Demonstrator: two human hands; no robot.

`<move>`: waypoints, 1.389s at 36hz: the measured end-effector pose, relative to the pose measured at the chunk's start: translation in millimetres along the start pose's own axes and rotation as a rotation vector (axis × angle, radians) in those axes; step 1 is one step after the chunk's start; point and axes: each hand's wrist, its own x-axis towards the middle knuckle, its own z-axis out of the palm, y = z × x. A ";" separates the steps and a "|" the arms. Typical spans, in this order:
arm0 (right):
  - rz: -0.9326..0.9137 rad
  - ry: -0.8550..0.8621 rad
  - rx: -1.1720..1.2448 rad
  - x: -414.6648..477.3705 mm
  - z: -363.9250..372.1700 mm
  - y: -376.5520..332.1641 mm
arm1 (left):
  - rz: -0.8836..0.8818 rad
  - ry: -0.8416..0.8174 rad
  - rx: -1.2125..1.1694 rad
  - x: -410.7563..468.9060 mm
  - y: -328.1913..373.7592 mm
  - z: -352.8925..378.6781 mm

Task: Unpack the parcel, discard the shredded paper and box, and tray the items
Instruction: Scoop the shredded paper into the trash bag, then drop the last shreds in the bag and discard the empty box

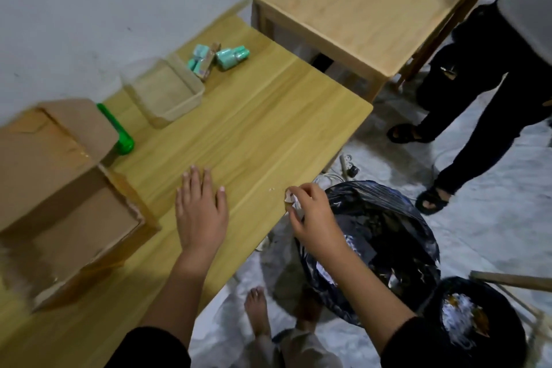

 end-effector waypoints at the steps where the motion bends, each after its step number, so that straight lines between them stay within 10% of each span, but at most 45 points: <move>1: 0.002 0.008 -0.010 2.3 2.5 -1.4 | 0.000 0.001 -0.001 0.1 -0.5 0.2; 27: -0.206 0.000 -0.021 27.6 26.3 -28.5 | 0.006 -0.016 -0.022 0.4 -11.3 -6.1; 37: 0.318 0.305 0.105 -0.1 -32.3 41.0 | -0.066 0.007 -0.115 -4.4 9.8 -8.7; 50: 0.745 0.242 0.077 -50.8 -52.1 123.7 | -0.106 0.085 -0.068 -12.1 30.1 5.8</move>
